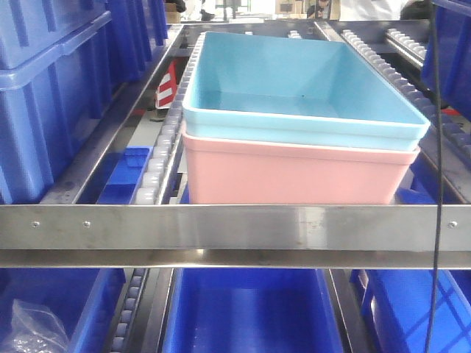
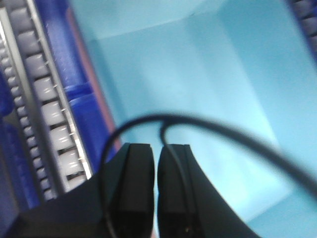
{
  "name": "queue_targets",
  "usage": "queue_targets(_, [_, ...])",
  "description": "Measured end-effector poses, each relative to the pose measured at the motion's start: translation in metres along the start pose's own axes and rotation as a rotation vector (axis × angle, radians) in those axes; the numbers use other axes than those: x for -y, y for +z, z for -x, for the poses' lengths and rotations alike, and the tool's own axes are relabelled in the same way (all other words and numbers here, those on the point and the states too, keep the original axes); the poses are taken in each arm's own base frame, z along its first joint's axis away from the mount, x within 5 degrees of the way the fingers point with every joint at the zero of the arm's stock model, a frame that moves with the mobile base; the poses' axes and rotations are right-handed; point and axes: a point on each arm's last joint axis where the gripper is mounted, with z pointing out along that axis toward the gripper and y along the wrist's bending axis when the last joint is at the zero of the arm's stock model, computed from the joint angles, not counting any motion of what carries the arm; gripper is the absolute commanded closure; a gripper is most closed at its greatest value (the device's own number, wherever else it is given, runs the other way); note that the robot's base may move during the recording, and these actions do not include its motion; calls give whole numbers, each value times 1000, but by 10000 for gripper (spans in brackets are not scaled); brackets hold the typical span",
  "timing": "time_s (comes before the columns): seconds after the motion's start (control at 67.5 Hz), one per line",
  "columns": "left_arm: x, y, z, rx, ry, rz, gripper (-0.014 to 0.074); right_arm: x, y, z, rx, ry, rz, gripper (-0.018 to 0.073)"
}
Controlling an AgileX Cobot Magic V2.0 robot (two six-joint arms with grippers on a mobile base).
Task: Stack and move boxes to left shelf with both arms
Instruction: 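Withdraw both grippers from the tubs back toward the robot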
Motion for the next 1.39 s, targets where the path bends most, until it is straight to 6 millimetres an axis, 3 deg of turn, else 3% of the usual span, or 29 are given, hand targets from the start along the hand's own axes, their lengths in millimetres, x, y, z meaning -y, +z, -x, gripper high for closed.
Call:
queue_targets(0.178, [27, -13, -1, 5, 18, -35, 596, -2, -7, -6, 19, 16, 28, 509])
queue_targets(0.356, [47, -23, -4, -2, 27, -30, 596, -3, -3, -37, 14, 24, 36, 509])
queue_targets(0.548, [46, -47, -2, 29, 34, 17, 596, -2, -19, -71, 92, 29, 37, 509])
queue_targets(0.771, [40, -99, -11, 101, 34, 38, 596, 0, -39, -107, 161, 32, 37, 509])
queue_targets(0.978, [29, -155, -48, 235, 34, 33, 596, 1, -64, -139, 248, 30, 35, 509])
queue_targets(1.156, [18, -201, -101, 396, 46, -5, 596, 2, -82, -177, 322, 28, 33, 509])
queue_targets(1.274, [10, -219, -140, 477, 71, -10, 596, 3, -89, -209, 369, 29, 33, 509])
queue_targets(1.393, [1, -222, -184, 528, 107, -8, 596, 4, -90, -243, 390, 30, 33, 509])
